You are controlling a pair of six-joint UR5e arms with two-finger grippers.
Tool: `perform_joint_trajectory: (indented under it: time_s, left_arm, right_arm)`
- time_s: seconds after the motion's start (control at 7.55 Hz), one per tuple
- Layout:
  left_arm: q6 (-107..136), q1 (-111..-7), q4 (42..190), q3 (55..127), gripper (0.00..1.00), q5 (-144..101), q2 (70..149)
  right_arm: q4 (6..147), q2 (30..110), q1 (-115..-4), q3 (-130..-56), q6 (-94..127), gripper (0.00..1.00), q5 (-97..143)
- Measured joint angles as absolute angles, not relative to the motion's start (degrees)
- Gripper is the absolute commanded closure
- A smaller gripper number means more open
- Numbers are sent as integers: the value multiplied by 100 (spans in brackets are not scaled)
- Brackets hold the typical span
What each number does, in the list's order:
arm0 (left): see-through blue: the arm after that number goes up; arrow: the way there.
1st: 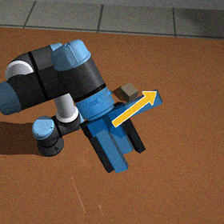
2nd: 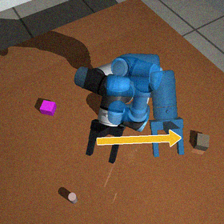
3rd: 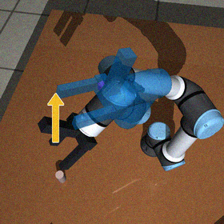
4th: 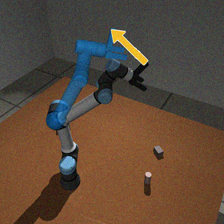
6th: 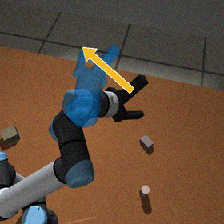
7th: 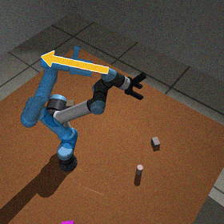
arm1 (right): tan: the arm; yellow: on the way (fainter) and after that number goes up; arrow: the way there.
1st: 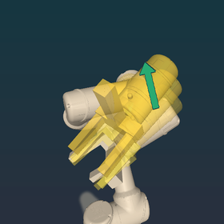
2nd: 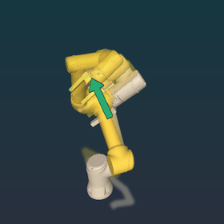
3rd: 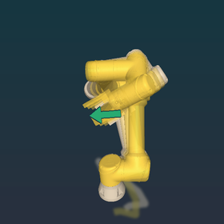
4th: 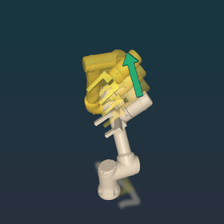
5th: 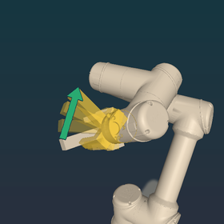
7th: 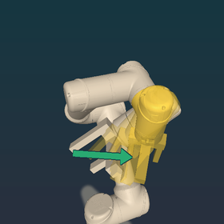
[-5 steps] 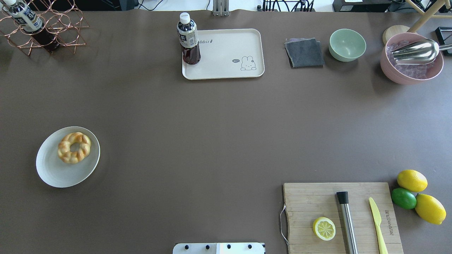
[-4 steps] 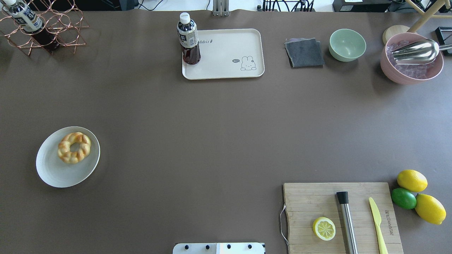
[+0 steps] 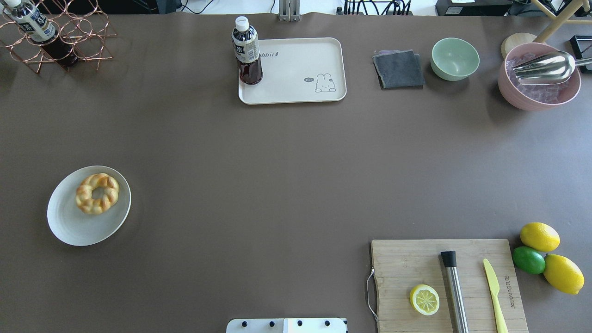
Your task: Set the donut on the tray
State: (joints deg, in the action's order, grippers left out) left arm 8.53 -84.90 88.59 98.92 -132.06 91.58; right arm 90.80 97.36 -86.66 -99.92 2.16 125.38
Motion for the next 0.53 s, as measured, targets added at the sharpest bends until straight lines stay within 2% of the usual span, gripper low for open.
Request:
perform_joint_trajectory:
  time_s: [0.53]
  left_arm:
    - [828, -8464, 8887, 9859, 1, -13224, 9215]
  right_arm:
    - [9116, 9750, -8636, -9934, 251, 0, 12538]
